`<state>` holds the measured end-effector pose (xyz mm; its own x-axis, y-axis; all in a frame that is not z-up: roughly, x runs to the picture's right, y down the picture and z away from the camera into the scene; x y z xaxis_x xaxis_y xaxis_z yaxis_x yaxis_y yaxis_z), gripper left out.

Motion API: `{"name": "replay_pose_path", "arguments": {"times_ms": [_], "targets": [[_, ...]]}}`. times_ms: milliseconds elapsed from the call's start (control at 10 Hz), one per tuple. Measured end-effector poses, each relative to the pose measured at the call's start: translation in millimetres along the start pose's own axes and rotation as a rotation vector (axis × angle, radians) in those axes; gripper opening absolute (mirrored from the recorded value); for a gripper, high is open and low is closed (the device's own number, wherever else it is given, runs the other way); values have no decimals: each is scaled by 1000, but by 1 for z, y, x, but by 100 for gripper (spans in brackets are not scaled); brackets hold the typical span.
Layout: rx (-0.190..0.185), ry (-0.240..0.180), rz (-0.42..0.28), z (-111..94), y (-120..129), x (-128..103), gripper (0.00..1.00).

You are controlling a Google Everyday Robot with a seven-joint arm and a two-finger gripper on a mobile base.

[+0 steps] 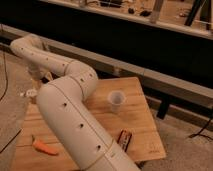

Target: Knock the bottle over

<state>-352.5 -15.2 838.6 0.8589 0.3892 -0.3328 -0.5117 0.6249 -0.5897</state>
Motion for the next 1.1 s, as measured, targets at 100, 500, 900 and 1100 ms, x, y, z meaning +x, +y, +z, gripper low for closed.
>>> {"name": "replay_pose_path", "arguments": {"times_ms": [100,500,900,1100], "targets": [[-2,2,2,0,1,2,65],[8,22,29,0,-2,22,65],[8,19,30,0,-1,22,65],[8,20,31,0,-2,22,65]]}}
